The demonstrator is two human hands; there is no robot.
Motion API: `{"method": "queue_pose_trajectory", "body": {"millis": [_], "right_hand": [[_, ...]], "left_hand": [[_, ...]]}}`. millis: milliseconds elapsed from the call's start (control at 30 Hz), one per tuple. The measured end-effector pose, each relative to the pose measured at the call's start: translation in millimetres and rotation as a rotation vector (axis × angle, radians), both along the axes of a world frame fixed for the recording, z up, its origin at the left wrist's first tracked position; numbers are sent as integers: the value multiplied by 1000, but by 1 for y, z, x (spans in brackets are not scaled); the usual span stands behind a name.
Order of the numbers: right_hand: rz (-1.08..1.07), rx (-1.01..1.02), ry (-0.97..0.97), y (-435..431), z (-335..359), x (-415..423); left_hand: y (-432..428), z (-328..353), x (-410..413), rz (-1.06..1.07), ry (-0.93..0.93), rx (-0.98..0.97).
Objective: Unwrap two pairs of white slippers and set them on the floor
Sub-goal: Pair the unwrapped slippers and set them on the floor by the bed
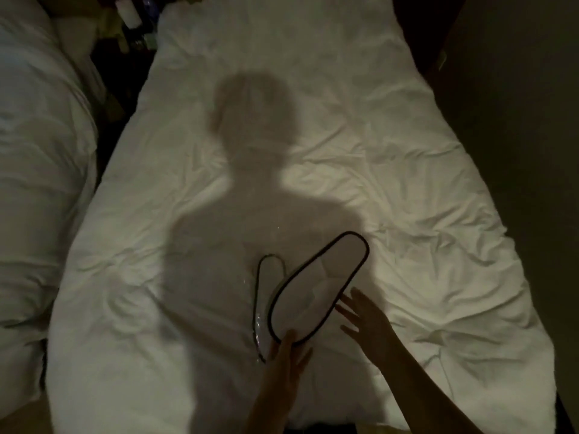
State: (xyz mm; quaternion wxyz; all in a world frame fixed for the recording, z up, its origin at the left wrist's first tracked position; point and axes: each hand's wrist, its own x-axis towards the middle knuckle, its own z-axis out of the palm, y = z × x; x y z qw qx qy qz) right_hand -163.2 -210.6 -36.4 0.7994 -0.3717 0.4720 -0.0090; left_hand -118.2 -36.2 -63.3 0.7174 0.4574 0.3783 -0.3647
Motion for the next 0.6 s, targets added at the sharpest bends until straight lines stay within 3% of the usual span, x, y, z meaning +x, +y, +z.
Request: {"method": "queue_pose_trajectory", "body": {"millis": [200,333,500,600], "right_hand": [[157,-197,232,-3,-39,5],[227,-167,285,-3,-62,6],[155,-247,331,-9,-77,1],[119,-302,356,-14,-80,-8]], "left_hand": [[-6,-42,-24,-66,59,-8],[-6,-60,-23,-195,46,17],[-1,-66,-19,-519,4,93],[2,-57,-8,-581,-104,171]]}}
